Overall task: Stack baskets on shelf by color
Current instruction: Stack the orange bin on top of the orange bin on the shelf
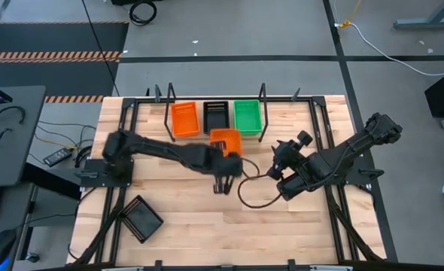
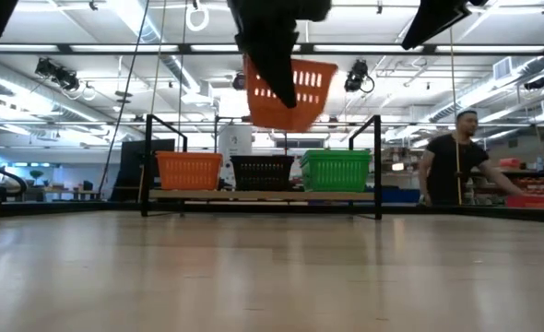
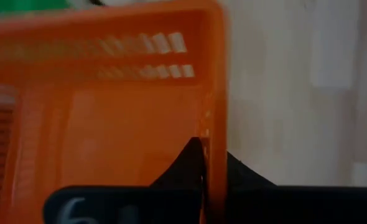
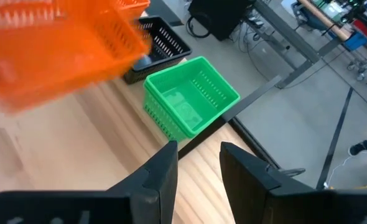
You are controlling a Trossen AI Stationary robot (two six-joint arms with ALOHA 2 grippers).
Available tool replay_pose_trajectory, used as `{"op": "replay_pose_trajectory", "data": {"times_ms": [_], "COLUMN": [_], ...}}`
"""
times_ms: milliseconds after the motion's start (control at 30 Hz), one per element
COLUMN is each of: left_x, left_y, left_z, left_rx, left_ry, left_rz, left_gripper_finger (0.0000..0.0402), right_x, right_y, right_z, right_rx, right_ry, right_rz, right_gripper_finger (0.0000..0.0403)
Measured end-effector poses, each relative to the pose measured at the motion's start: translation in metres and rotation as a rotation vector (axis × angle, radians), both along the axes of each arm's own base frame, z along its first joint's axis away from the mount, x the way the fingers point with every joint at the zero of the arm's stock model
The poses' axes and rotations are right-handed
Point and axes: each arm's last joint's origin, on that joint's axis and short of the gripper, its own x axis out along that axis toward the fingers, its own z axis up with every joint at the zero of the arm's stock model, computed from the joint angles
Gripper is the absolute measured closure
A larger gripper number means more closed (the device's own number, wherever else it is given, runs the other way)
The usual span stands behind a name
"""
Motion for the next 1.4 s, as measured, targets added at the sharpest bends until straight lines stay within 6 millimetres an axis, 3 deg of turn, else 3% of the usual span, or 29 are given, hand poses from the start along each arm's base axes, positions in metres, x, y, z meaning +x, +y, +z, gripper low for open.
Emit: {"op": "replay_pose_trajectory", "data": {"times_ms": [167, 267, 500, 667, 933, 1133, 1400], "left_x": [-0.030, -0.056, -0.122, -0.154, -0.159, -0.167, -0.159], "left_y": [0.033, 0.053, 0.099, 0.130, 0.157, 0.167, 0.177], "left_z": [0.024, 0.024, 0.004, -0.011, -0.019, -0.027, -0.048], "left_rx": [-0.015, -0.034, -0.050, -0.014, -0.033, -0.063, -0.106], "left_ry": [-0.132, -0.166, -0.162, -0.130, -0.111, -0.029, 0.049], "left_rz": [0.049, 0.078, 0.216, 0.283, 0.194, 0.177, 0.193], "left_gripper_finger": [0.0400, 0.0400, 0.0400, 0.0400, 0.0400, 0.0399, 0.0396], "right_x": [-0.001, -0.002, -0.002, -0.001, 0.000, 0.000, 0.000], "right_y": [0.003, 0.005, 0.006, 0.005, 0.004, 0.005, 0.005], "right_z": [-0.001, -0.001, 0.000, 0.000, 0.001, 0.000, 0.000], "right_rx": [0.016, 0.016, 0.010, -0.001, -0.016, -0.015, -0.007], "right_ry": [0.013, 0.013, 0.009, -0.004, -0.023, -0.016, -0.015], "right_rz": [0.014, 0.024, 0.028, 0.022, 0.021, 0.024, 0.027], "right_gripper_finger": [0.0277, 0.0277, 0.0277, 0.0277, 0.0277, 0.0277, 0.0277]}}
